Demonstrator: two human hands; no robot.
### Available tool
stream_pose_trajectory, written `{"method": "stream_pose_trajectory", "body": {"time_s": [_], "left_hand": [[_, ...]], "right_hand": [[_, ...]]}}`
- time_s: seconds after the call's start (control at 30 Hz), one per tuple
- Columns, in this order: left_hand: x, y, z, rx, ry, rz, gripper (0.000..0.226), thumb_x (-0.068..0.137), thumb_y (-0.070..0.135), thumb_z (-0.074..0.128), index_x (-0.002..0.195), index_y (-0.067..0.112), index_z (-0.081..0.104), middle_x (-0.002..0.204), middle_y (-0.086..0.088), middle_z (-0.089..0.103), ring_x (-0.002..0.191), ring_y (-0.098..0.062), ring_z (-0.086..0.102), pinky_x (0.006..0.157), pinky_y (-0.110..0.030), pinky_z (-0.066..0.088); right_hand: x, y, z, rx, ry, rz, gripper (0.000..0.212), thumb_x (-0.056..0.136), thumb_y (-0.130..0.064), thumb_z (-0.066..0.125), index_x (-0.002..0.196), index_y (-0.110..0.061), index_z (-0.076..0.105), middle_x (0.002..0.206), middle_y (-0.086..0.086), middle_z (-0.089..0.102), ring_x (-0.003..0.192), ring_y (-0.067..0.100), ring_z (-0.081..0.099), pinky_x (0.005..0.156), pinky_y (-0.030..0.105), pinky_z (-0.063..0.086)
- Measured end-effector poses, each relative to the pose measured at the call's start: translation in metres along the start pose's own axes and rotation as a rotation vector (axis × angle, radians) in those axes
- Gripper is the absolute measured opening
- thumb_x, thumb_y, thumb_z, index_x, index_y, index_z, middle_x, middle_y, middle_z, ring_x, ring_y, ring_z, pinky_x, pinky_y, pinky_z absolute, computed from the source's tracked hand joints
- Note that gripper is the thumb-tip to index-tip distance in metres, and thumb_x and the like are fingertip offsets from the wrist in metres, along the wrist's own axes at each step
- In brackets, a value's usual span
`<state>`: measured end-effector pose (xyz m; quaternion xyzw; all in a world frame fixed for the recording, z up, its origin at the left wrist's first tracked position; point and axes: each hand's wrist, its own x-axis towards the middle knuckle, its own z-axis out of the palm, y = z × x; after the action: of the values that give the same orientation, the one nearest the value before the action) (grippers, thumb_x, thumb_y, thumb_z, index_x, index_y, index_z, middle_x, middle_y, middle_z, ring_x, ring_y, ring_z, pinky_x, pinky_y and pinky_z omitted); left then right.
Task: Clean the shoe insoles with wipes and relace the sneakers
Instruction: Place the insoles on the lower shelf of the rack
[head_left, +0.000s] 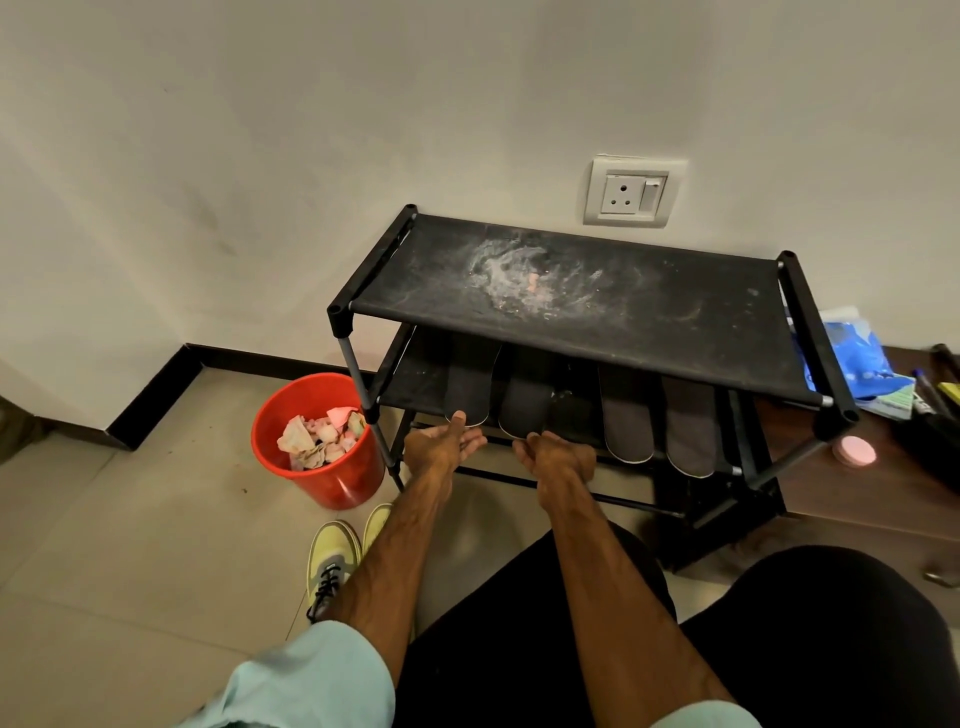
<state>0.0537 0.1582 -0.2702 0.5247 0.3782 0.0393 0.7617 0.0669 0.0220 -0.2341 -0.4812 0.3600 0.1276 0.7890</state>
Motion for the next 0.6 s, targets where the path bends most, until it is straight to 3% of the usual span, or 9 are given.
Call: {"method": "stream_pose_trajectory", "body": {"time_s": [0.1, 0.3, 0.43, 0.6], "left_hand": [[-0.004, -0.001, 0.0, 0.003, 0.01, 0.0, 0.035, 0.095, 0.022, 0.069, 0.109, -0.01, 0.067, 0.093, -0.018, 0.076, 0.077, -0.024, 0.077, 0.07, -0.028, 0.063], [-0.015, -0.002, 0.001, 0.031, 0.033, 0.028, 0.037, 0.099, 0.029, 0.063, 0.104, -0.008, 0.069, 0.092, -0.019, 0.075, 0.077, -0.025, 0.077, 0.065, -0.025, 0.062], [-0.021, -0.002, 0.001, 0.192, 0.095, -0.039, 0.03, 0.101, 0.026, 0.06, 0.098, -0.003, 0.068, 0.087, -0.014, 0.076, 0.073, -0.023, 0.076, 0.06, -0.027, 0.061], [-0.04, 0.005, 0.006, 0.555, -0.091, -0.161, 0.019, 0.092, 0.011, 0.07, 0.104, -0.004, 0.069, 0.085, -0.013, 0.077, 0.068, -0.017, 0.076, 0.057, -0.03, 0.061]], "right_hand": [[-0.004, -0.002, 0.008, 0.044, 0.176, 0.012, 0.028, 0.087, 0.015, 0.064, 0.115, 0.012, 0.061, 0.115, 0.031, 0.067, 0.097, 0.041, 0.071, 0.045, 0.029, 0.057], [0.003, 0.004, 0.008, -0.075, 0.201, -0.002, 0.021, 0.088, 0.008, 0.07, 0.108, 0.009, 0.065, 0.091, 0.02, 0.07, 0.078, 0.031, 0.073, 0.073, 0.037, 0.063], [0.01, 0.009, 0.005, -0.163, 0.209, -0.034, 0.011, 0.091, 0.0, 0.07, 0.101, 0.002, 0.066, 0.09, 0.016, 0.07, 0.071, 0.024, 0.07, 0.071, 0.036, 0.062], [0.007, 0.013, 0.002, -0.464, 0.251, -0.125, 0.012, 0.093, -0.016, 0.066, 0.1, -0.005, 0.066, 0.088, 0.012, 0.072, 0.074, 0.026, 0.074, 0.071, 0.041, 0.064]]}}
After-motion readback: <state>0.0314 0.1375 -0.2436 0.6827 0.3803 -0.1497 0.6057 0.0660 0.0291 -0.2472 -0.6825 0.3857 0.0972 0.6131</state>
